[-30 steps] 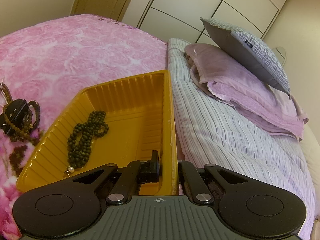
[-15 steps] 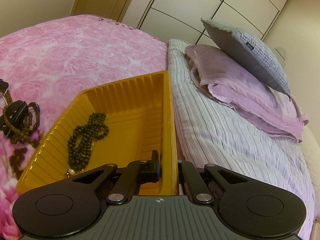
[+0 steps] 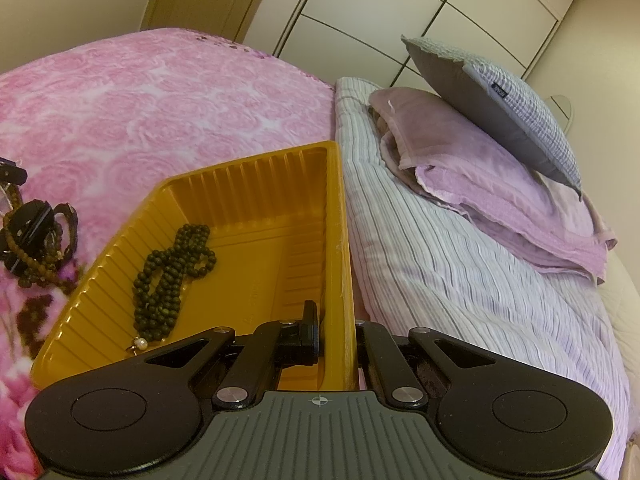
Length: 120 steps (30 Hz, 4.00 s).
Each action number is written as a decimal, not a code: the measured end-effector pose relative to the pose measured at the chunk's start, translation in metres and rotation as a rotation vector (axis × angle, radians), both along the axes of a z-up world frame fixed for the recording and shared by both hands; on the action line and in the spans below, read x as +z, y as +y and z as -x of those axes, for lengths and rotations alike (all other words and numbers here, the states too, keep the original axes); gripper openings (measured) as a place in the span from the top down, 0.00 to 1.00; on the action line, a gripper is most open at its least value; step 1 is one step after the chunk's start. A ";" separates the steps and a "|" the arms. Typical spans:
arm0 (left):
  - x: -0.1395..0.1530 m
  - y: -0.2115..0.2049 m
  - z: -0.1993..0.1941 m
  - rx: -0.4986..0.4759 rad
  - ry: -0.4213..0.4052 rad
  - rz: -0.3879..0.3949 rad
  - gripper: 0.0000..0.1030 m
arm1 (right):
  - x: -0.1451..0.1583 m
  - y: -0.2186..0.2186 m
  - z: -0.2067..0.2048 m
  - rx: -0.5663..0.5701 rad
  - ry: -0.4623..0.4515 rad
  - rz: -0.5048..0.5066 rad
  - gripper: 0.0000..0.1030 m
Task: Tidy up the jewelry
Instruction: 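Lift the pearl necklace up off the bedspread with the left gripper, then carry the pearl necklace over the orange tray and open the left gripper, then grasp the long brown bead strand in the pile with the left gripper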
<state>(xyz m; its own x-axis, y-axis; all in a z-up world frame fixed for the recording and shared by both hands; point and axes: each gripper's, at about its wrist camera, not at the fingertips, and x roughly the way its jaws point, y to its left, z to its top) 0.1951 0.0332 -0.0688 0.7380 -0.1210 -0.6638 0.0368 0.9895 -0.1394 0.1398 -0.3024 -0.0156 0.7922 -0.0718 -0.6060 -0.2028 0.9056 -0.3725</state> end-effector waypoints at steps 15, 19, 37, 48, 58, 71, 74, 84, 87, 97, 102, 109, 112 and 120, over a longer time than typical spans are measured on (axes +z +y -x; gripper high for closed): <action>0.074 0.052 0.039 0.031 -0.120 0.019 0.98 | 0.001 0.002 0.002 0.002 -0.009 -0.009 0.97; 0.107 0.064 0.048 0.022 -0.167 -0.002 0.97 | 0.001 0.003 0.003 0.003 -0.012 -0.010 0.97; 0.209 0.041 0.055 -0.152 -0.308 -0.149 0.97 | 0.003 0.004 0.004 0.007 -0.015 -0.007 0.97; 0.248 0.038 0.055 -0.180 -0.378 -0.195 0.97 | 0.006 0.006 0.004 0.015 -0.025 -0.004 0.97; 0.253 -0.015 0.047 -0.360 -0.344 -0.176 0.97 | 0.009 0.005 0.003 0.025 -0.022 0.000 0.97; 0.221 -0.147 0.023 -0.650 -0.263 -0.083 0.97 | 0.009 0.002 0.001 0.027 -0.017 -0.015 0.96; 0.207 -0.176 0.018 -0.715 -0.213 -0.076 0.97 | 0.008 0.000 0.001 0.028 -0.016 -0.019 0.96; 0.161 -0.225 0.000 -0.810 -0.074 -0.096 0.97 | 0.008 -0.004 0.000 0.027 -0.010 -0.040 0.96; 0.155 -0.228 -0.003 -0.810 -0.055 -0.101 0.97 | 0.008 -0.005 0.000 0.028 -0.011 -0.042 0.96; 0.154 -0.218 -0.013 -0.762 -0.039 -0.092 0.80 | 0.008 -0.005 0.001 0.026 -0.012 -0.045 0.96; 0.160 -0.197 -0.016 -0.716 -0.053 -0.080 0.76 | 0.007 -0.006 0.001 0.023 -0.010 -0.048 0.97; 0.163 -0.137 -0.012 -0.587 -0.083 -0.068 0.74 | 0.007 -0.006 0.004 0.023 -0.010 -0.048 0.96; 0.158 -0.104 -0.007 -0.506 -0.089 -0.078 0.72 | 0.006 -0.006 0.005 0.022 -0.010 -0.046 0.96; 0.124 -0.036 0.022 -0.346 -0.097 -0.132 0.70 | 0.006 -0.005 0.005 0.023 -0.011 -0.043 0.96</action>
<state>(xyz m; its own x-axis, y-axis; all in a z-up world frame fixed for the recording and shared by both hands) 0.1735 -0.0030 0.0554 0.7286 -0.2918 -0.6197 0.3784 0.9256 0.0091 0.1344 -0.3078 -0.0092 0.7997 -0.0280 -0.5997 -0.2199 0.9158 -0.3360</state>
